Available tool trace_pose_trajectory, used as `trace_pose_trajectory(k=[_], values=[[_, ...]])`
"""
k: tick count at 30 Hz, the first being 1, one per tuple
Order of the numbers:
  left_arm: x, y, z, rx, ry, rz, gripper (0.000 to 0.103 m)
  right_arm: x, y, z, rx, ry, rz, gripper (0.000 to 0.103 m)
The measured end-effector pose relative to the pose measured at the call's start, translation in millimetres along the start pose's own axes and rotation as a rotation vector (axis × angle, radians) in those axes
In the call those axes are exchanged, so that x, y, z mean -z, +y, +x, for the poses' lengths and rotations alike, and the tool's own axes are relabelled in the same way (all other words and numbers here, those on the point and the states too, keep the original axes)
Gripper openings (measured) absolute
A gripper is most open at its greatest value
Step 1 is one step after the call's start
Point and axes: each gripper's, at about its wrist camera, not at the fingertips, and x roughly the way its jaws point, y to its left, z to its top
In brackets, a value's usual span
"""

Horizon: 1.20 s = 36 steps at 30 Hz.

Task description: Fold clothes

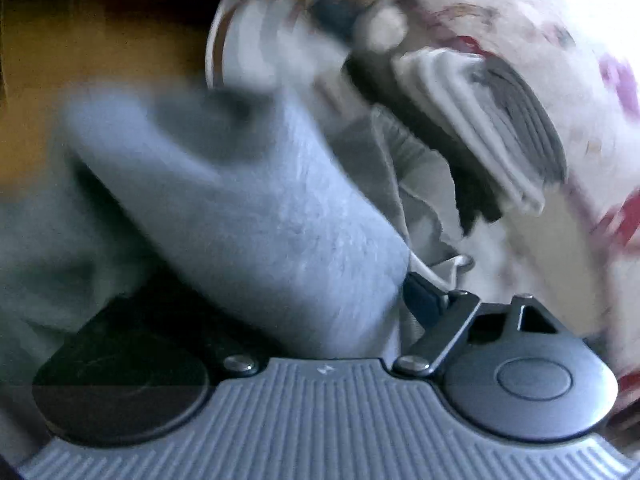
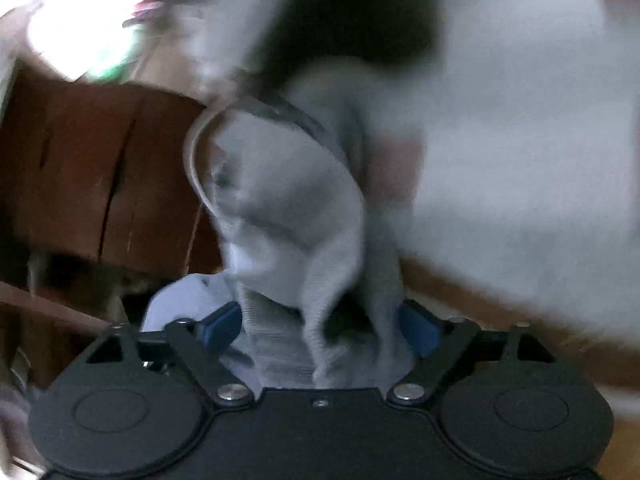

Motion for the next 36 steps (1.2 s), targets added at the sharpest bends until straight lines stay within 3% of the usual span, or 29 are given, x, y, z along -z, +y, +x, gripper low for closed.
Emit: trace_pose_trajectory(k=[1, 3, 4, 6, 8, 15, 17, 22, 28, 36], values=[[-1.5, 7.9, 6.0, 0.024, 0.015, -0.066, 0.055, 1.9, 4.8, 7.5, 0.013, 0.008, -0.002, 0.083], [4.2, -6.4, -0.1, -0.044, -0.031, 0.043, 0.031, 6.1, 16.3, 20.9, 0.041, 0.025, -0.030, 0.072], [7.9, -17.2, -4.5, -0.090, -0.060, 0.126, 0.026, 9.4, 28.7, 21.6, 0.064, 0.036, -0.124, 0.048], [16.4, -38.9, -13.0, -0.164, -0.109, 0.287, 0.023, 13.8, 45.5, 15.1, 0.063, 0.040, -0.249, 0.029], [25.9, -58.0, -21.3, -0.178, -0.134, 0.403, 0.022, 13.7, 52.2, -2.9, 0.040, 0.003, -0.282, 0.019], [44.8, -107.1, -40.6, -0.046, -0.137, 0.520, 0.021, 24.4, 72.8, -84.8, 0.065, -0.108, -0.492, 0.014], [56.1, -126.8, -39.8, -0.023, -0.141, 0.566, 0.021, 23.2, 68.7, -107.3, 0.061, -0.148, -0.494, 0.013], [78.2, -174.0, -34.0, 0.014, -0.127, 0.675, 0.021, 16.3, 35.6, -171.6, 0.011, -0.246, -0.360, 0.013], [115.2, -221.3, -16.0, 0.000, -0.068, 0.803, 0.020, 21.0, 6.3, -225.4, 0.032, -0.339, -0.332, 0.013], [139.7, -252.3, 7.1, -0.048, 0.011, 0.803, 0.018, 27.1, -17.8, -257.9, 0.056, -0.407, -0.284, 0.013]])
